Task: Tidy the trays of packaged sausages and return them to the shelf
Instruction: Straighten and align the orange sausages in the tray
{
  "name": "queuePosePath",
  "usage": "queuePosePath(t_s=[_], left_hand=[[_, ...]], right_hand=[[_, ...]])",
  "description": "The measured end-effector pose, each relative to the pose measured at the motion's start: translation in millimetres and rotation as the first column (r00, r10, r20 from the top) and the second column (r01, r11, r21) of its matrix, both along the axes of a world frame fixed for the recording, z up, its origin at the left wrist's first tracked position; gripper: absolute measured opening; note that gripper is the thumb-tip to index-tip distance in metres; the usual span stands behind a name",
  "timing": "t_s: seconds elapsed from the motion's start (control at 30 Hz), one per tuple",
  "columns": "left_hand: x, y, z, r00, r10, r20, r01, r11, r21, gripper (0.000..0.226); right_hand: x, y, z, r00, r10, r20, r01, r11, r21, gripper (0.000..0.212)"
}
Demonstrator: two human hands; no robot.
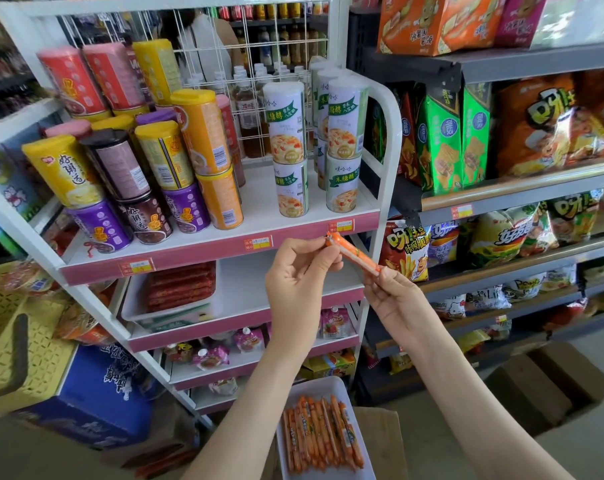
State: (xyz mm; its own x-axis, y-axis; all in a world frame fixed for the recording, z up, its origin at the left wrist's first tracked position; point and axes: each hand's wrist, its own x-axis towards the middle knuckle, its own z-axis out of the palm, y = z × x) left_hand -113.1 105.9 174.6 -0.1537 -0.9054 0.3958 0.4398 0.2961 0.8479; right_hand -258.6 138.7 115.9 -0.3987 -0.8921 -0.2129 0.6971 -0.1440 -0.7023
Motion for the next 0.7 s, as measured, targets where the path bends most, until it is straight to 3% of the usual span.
queuePosePath(t_s=[0.23, 0.4, 0.5, 0.6, 0.7], left_hand=[[-6.2, 3.8, -6.2, 0.988, 0.118, 0.095, -0.089, 0.96, -0.264, 0.025], [-10.0, -1.6, -13.9, 0.932, -0.075, 0.355, 0.141, 0.976, -0.165, 0.024], [-11.5, -3.6, -24.4, 0.889, -0.039, 0.455, 0.12, 0.981, -0.152, 0.02], [-10.9, -7.1, -33.5, 0.909, -0.06, 0.413, 0.06, 0.998, 0.013, 0.013], [-9.1, -12.4, -39.5, 0.989, -0.139, 0.057, 0.1, 0.896, 0.434, 0.011]], right_hand=[[8.0, 1.8, -2.9, 0.995, 0.092, -0.045, -0.088, 0.993, 0.074, 0.018], [9.7, 4.4, -2.6, 0.977, 0.164, -0.135, -0.156, 0.985, 0.071, 0.018], [9.6, 7.6, -4.5, 0.943, 0.229, -0.24, -0.217, 0.973, 0.077, 0.025], [11.1, 12.7, -1.5, 0.836, 0.285, -0.469, -0.286, 0.956, 0.069, 0.031], [16.2, 15.3, 4.9, 0.602, 0.308, -0.737, -0.28, 0.945, 0.167, 0.048]])
